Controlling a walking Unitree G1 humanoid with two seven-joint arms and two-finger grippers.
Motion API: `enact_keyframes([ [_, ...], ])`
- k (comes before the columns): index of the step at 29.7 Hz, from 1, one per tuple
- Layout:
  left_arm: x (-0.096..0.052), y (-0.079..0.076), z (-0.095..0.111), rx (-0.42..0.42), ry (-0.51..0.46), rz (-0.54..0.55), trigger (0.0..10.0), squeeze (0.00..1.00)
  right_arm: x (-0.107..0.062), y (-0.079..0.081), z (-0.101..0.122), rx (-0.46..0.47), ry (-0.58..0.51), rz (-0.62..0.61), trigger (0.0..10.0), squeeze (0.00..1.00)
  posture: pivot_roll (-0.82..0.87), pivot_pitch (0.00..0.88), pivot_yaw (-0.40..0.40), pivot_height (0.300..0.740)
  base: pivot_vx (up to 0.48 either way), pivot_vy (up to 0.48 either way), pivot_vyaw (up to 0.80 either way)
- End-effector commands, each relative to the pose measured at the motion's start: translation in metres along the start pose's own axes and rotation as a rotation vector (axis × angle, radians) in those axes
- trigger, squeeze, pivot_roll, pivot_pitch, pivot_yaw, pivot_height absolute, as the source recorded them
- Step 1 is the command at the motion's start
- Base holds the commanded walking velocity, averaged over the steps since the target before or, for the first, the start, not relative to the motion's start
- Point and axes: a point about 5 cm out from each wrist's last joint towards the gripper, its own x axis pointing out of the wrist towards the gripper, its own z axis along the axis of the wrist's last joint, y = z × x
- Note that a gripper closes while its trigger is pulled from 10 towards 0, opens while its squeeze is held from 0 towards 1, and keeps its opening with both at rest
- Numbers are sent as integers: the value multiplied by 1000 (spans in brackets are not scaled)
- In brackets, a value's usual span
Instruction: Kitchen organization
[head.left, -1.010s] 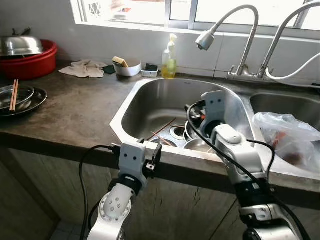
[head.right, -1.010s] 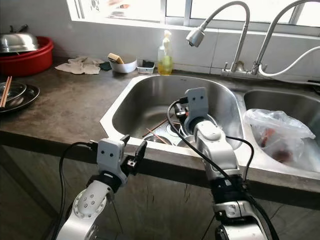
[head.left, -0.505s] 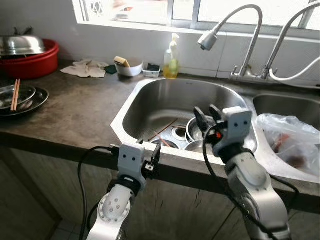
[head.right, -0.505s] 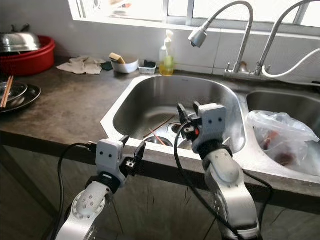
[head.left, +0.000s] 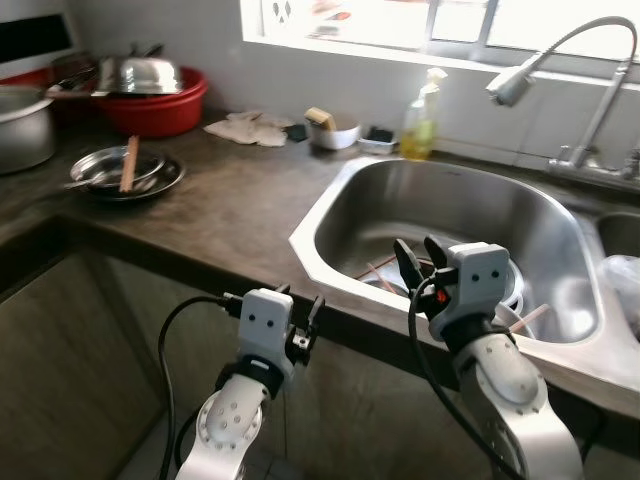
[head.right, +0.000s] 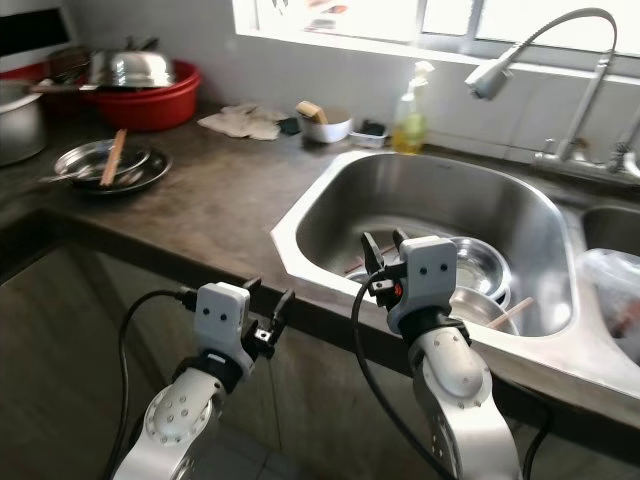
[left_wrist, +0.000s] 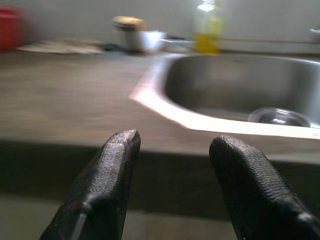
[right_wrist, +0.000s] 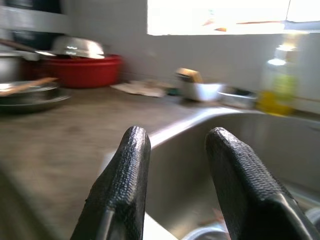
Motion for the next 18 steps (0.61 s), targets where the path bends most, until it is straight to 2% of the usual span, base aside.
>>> enact_keyframes([
  [1, -1, -3, 0, -6, 1, -12, 10000, 0, 1, 2, 6, -12, -17, 9, 10000, 0, -11, 0, -48, 740, -240, 371, 800],
  [8, 0, -4, 1, -9, -1, -15, 10000, 0, 3, 4, 7, -3, -23, 18, 10000, 0, -13, 0, -48, 740, -242, 369, 800],
  [10, 0, -4, 2, -7, -2, -13, 10000, 0, 3, 5, 8, -1, -25, 21, 10000, 0, -13, 0, -48, 740, 0, 240, 800],
  [18, 2, 0, 4, 39, -12, 5, 10000, 0, 6, 8, 9, 4, -28, 39, 10000, 0, -9, 0, -46, 740, 0, 0, 800],
])
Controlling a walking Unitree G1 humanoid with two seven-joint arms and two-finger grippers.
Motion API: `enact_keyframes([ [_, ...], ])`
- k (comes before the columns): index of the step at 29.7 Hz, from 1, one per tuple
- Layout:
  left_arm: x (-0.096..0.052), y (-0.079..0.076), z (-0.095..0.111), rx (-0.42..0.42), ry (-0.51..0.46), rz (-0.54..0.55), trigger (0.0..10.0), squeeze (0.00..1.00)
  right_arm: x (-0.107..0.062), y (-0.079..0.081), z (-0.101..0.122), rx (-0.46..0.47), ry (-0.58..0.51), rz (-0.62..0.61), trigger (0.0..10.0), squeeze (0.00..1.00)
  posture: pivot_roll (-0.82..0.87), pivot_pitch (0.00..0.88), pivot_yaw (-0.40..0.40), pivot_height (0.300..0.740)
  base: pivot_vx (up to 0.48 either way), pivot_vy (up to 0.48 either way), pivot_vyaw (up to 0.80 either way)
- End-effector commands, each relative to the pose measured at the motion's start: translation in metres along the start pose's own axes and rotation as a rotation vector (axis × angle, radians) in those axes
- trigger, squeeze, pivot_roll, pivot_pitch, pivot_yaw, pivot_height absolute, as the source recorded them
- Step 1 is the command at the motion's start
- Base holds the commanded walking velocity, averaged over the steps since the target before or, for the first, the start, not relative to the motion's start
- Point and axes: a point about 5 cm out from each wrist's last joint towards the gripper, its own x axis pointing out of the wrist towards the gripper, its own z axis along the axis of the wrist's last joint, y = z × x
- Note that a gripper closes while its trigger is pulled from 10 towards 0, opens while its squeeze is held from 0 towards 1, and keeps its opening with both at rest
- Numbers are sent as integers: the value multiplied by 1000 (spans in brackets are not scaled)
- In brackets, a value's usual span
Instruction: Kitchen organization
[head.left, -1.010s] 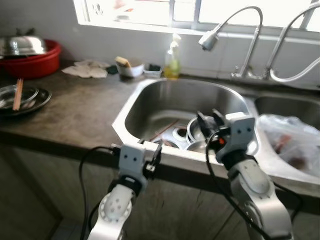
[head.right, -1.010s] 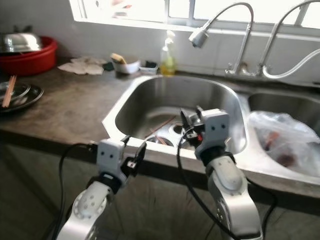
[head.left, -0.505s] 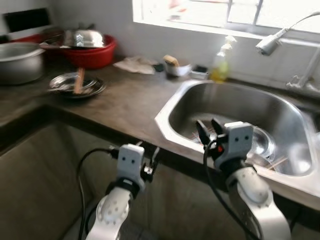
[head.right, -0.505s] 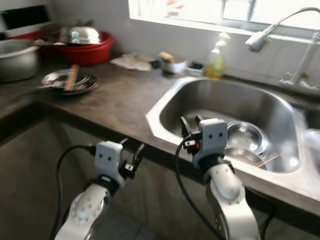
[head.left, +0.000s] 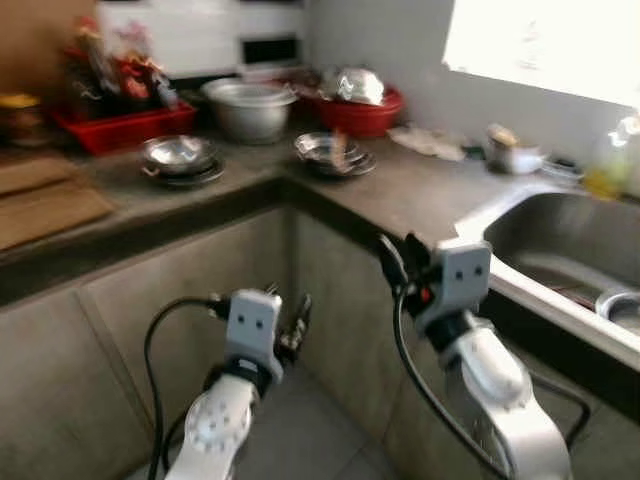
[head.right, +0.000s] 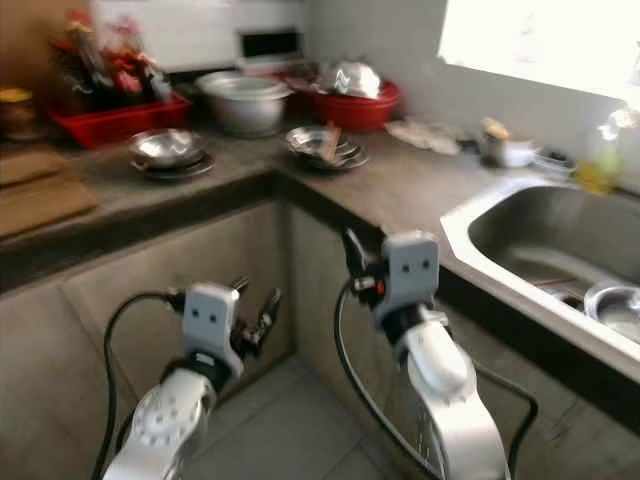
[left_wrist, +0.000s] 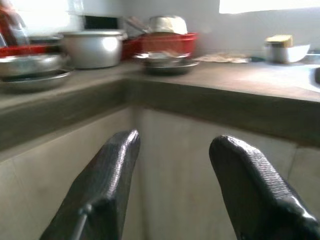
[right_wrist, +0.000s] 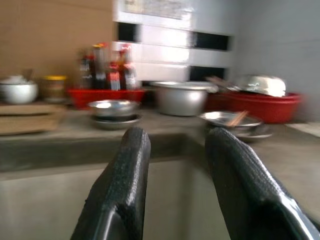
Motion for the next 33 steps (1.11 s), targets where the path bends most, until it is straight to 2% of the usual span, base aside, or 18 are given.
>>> enact_keyframes([
  [1, 1, -3, 3, 16, -8, -7, 10000, 0, 0, -3, -2, 3, 14, -15, 10000, 0, -9, 0, -47, 740, 247, 0, 800],
  [12, 2, -3, 2, 19, -6, -9, 10000, 0, 4, -2, -3, 9, 22, -22, 10000, 0, -9, 0, -45, 740, 326, 0, 800],
  [23, 2, -3, 1, 18, -1, -9, 10000, 0, 7, -3, -4, 27, 33, -26, 10000, 0, -7, 0, -48, 740, 352, 0, 0],
  [27, 2, -2, 1, 16, -3, -6, 10000, 0, 7, -4, -13, 7, 83, 10, 10000, 0, -7, 0, -50, 740, 352, 0, 0],
  [33, 2, -2, 1, 14, -3, -8, 10000, 0, 8, -5, -14, -10, 93, 24, 10000, 0, -7, 0, -51, 740, 354, 0, 0],
])
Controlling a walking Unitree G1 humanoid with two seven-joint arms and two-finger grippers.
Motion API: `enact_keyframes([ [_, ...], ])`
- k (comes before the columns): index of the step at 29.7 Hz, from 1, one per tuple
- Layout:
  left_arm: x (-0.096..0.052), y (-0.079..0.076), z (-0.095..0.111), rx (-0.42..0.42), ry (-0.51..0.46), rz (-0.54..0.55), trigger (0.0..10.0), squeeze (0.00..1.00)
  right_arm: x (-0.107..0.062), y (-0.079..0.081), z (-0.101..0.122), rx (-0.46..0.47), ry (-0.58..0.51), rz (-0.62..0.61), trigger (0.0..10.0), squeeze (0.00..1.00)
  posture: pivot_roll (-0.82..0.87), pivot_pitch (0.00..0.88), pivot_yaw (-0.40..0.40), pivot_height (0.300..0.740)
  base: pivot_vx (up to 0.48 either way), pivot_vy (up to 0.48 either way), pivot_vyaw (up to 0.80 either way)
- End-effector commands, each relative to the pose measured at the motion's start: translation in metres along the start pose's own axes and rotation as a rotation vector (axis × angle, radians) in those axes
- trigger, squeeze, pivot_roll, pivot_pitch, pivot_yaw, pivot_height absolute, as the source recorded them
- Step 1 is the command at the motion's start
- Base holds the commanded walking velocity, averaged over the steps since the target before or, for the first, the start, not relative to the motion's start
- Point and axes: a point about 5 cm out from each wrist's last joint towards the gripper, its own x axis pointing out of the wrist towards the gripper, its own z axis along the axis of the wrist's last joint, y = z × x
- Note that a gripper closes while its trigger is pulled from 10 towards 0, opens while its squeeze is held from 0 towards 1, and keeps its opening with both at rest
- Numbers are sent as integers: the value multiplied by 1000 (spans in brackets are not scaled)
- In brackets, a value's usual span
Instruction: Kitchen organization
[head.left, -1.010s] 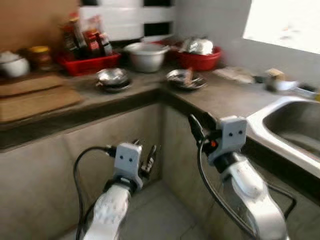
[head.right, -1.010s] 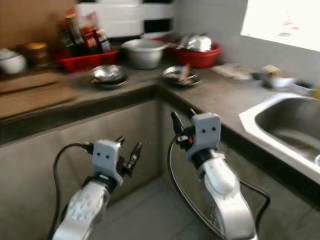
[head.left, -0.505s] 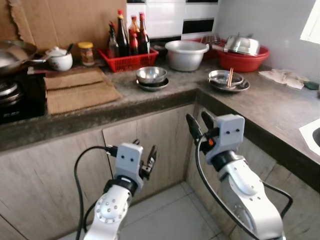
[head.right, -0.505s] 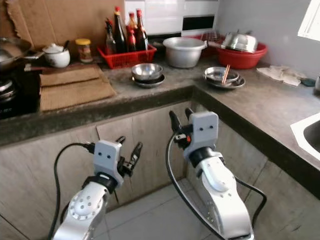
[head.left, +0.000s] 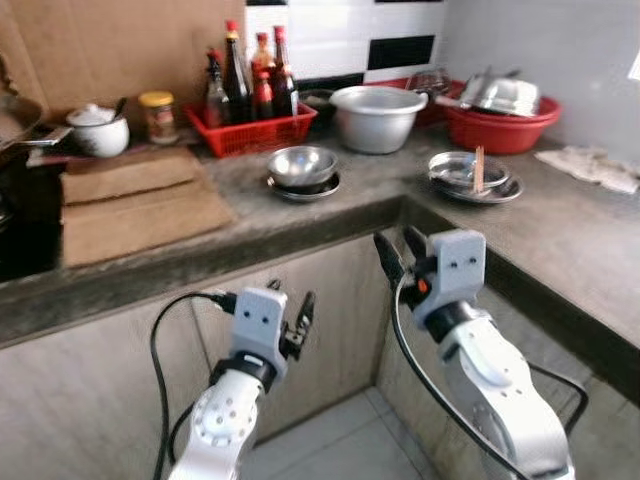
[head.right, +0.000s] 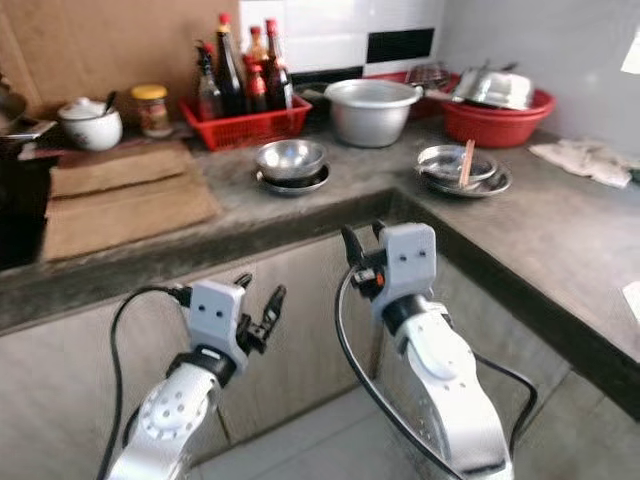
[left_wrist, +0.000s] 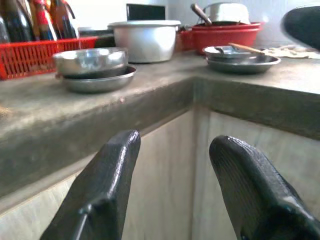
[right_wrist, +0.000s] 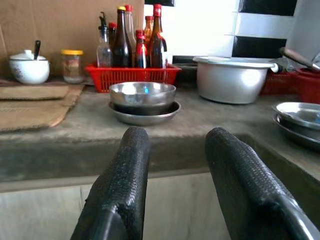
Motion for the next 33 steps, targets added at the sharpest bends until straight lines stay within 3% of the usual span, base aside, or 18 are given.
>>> enact_keyframes([
  [1, -1, 9, 1, 15, -5, 29, 10000, 0, 3, 7, 2, 6, -4, 34, 10000, 0, -7, 0, -51, 740, 360, 0, 0],
  [8, -2, 9, 1, 15, -7, 31, 10000, 0, 8, 3, -1, -29, 19, 64, 10000, 0, -2, 0, -52, 740, 352, 0, 0],
  [16, -3, 9, 1, 17, -7, 31, 10000, 0, 14, 2, 1, -44, 9, 72, 10000, 0, 2, 0, -56, 740, 352, 0, 790],
  [27, -3, 8, 1, 13, -4, 27, 10000, 0, 17, -4, 4, -34, 1, 52, 10000, 0, 1, 0, -55, 740, 343, 0, 0],
  [33, -3, 6, 0, 1, 3, 20, 10000, 0, 21, -7, 11, 11, -24, 81, 10000, 0, 3, 0, -55, 740, 0, 0, 0],
])
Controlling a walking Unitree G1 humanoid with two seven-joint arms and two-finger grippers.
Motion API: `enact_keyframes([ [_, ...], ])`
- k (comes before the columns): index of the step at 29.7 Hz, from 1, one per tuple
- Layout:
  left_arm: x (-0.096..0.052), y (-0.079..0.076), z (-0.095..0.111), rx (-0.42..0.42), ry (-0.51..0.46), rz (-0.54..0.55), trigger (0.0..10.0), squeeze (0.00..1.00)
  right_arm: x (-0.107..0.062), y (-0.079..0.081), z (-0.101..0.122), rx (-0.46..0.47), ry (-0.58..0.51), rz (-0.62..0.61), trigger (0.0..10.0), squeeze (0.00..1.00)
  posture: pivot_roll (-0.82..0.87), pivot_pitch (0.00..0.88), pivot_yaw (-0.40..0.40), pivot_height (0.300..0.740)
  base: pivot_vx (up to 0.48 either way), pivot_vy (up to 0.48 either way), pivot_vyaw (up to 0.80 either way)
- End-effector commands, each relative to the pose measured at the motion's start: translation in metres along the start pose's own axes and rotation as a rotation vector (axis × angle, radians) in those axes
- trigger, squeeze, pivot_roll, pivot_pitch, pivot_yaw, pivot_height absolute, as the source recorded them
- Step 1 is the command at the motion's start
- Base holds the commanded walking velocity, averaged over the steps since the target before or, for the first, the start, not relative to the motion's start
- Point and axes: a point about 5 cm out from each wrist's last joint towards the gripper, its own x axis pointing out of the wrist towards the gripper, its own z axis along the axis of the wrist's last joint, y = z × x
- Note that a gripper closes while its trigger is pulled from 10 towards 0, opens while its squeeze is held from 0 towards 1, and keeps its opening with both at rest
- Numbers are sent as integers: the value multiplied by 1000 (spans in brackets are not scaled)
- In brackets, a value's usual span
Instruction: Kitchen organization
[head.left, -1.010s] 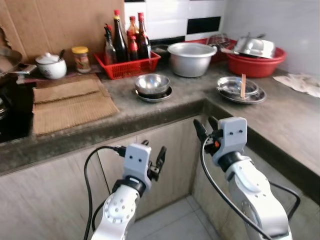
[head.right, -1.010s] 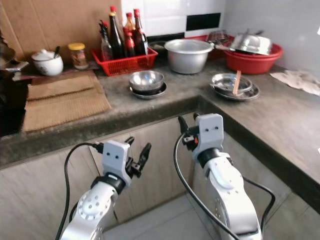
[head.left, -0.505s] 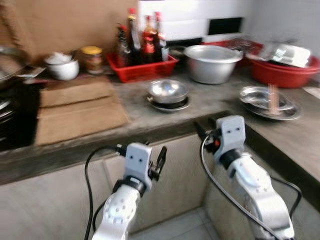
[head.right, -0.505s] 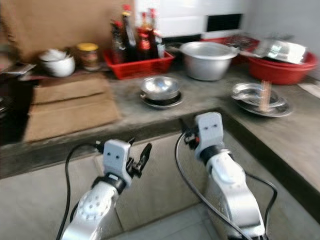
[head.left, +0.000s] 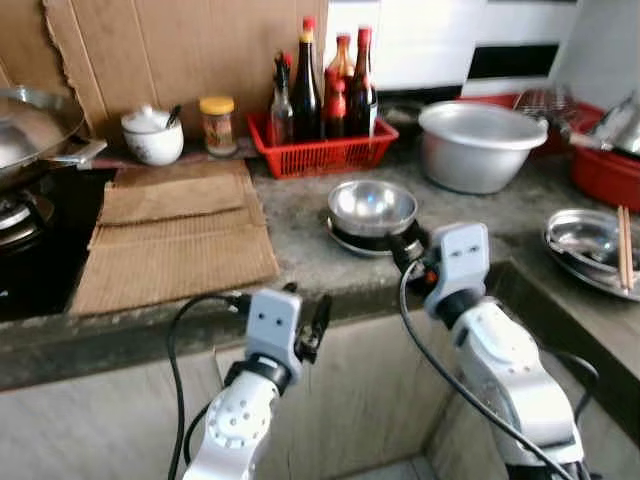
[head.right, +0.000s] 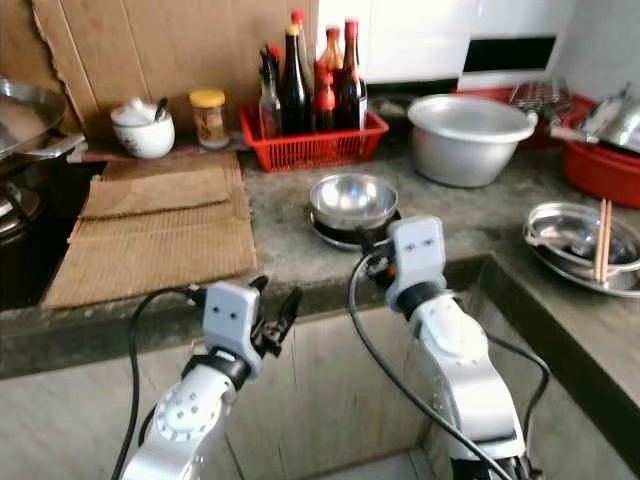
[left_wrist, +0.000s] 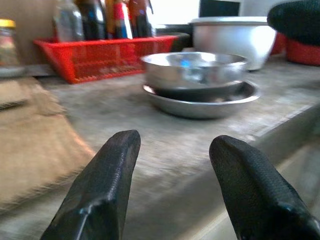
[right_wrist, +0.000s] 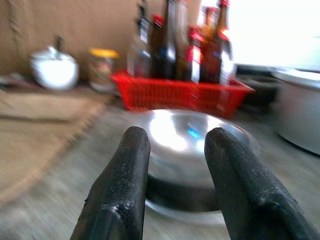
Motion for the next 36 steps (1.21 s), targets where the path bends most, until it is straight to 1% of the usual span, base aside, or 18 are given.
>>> enact_keyframes([
  [1, -1, 5, 1, 5, 2, 16, 10000, 0, 4, 2, 6, 13, -19, 29, 10000, 0, 3, 0, -56, 740, 0, 0, 0],
  [6, -3, 3, -2, 2, 9, 12, 10000, 0, 15, -13, 9, -39, 17, 24, 10000, 0, 0, 0, -57, 740, 0, 0, 0],
  [11, -6, 0, -5, -3, 22, 2, 10000, 0, 24, -15, 10, -64, 51, 73, 10000, 0, -2, 0, -58, 740, 0, 0, 0],
  [12, -7, 0, -5, -3, 23, 1, 10000, 0, 28, -15, 10, -71, 61, 88, 10000, 78, 3, 0, -62, 740, 0, 0, 0],
  [13, -7, 0, -5, -4, 24, 1, 10000, 0, 30, -15, 10, -73, 62, 93, 10000, 78, 5, 0, -63, 740, 0, 0, 0],
  [14, -7, -1, -5, -6, 25, 1, 10000, 0, 35, -15, 10, -84, 72, 117, 10000, 1000, 7, 0, -66, 740, 0, 0, 0],
  [18, -8, -1, -6, -8, 29, 3, 10000, 0, 48, -15, 10, -123, 109, 161, 10000, 1000, 9, 4, -69, 740, 0, 0, 0],
  [19, -9, -1, -6, -7, 31, 5, 10000, 0, 54, -18, 10, -140, 136, 165, 10000, 173, 10, 6, -71, 740, 0, 0, 0],
  [20, -9, -1, -6, -7, 31, 5, 10000, 0, 54, -18, 10, -140, 136, 165, 10000, 173, 10, 6, -71, 740, 0, 0, 0],
  [21, -9, -1, -6, -7, 32, 7, 10000, 0, 61, -23, 11, -137, 175, 141, 10000, 0, 11, 8, -71, 740, 0, 0, 0],
  [23, -9, -1, -6, -7, 32, 8, 10000, 0, 65, -26, 12, -129, 196, 114, 10000, 0, 11, 8, -71, 740, 0, 0, 0],
  [28, -9, -2, -7, -9, 33, 12, 10000, 0, 86, -39, 34, -98, 146, 17, 10000, 0, 11, 11, -77, 740, 0, 0, 0],
  [29, -9, -2, -7, -9, 33, 12, 10000, 0, 88, -39, 35, -101, 146, 13, 10000, 451, 11, 11, -77, 740, 0, 0, 0],
  [30, -9, -2, -7, -9, 33, 12, 10000, 0, 90, -39, 37, -97, 141, 17, 10000, 1000, 12, 12, -79, 740, 0, 0, 0],
  [33, -9, -3, -6, -12, 33, 13, 10000, 0, 93, -26, 41, -119, 115, 141, 10000, 992, 15, 13, -83, 740, 0, 0, 0],
  [34, -9, -3, -6, -12, 33, 13, 10000, 0, 93, -26, 41, -119, 115, 141, 10000, 992, 15, 13, -83, 740, 0, 0, 0],
  [35, -9, -3, -6, -13, 33, 14, 10000, 0, 93, -25, 40, -117, 126, 163, 10000, 0, 15, 13, -83, 740, 0, 0, 0],
  [36, -9, -3, -6, -13, 33, 15, 10000, 0, 93, -23, 38, -112, 145, 187, 10000, 0, 15, 13, -83, 740, 0, 0, 0],
])
